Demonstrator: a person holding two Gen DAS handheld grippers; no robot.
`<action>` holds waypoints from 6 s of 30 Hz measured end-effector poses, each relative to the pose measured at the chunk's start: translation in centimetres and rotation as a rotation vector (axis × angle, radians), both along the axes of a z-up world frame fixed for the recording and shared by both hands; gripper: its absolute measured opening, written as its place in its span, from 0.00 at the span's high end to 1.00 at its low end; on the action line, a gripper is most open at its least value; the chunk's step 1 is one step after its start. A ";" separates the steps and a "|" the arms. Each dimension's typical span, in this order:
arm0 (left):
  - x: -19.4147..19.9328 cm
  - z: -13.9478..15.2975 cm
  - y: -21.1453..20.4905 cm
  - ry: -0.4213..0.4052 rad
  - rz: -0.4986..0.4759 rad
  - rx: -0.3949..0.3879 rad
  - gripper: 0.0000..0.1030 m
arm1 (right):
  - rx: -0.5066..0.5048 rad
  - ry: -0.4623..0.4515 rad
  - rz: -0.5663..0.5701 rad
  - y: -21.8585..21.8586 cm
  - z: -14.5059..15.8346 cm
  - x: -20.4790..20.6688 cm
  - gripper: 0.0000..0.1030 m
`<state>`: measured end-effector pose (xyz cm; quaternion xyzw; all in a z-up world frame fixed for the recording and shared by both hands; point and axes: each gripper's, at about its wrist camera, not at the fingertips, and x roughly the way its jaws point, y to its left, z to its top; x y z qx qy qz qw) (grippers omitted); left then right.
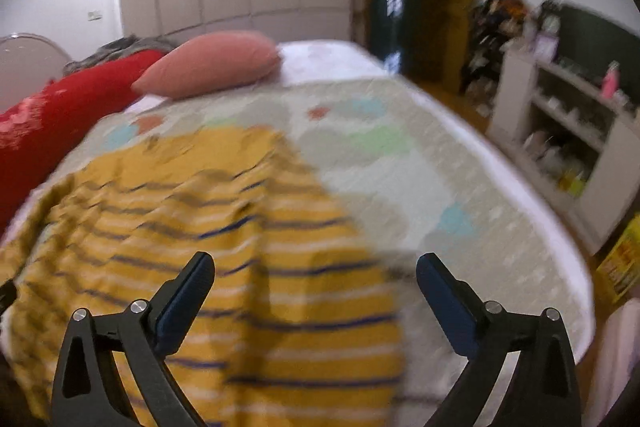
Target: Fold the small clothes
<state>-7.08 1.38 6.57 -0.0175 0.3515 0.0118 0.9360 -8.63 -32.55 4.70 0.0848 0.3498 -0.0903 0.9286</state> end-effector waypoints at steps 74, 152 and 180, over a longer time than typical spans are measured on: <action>-3.8 0.4 0.9 0.063 -0.043 -0.110 0.00 | 0.174 0.015 0.049 -3.0 -1.1 -5.2 0.00; -1.7 -7.3 9.5 0.206 -0.007 -0.112 0.00 | 0.306 0.221 0.278 4.2 -6.3 -6.6 0.38; -11.1 -2.5 13.2 0.163 0.052 -0.184 0.43 | 0.339 0.275 0.248 2.8 -6.2 -12.6 0.79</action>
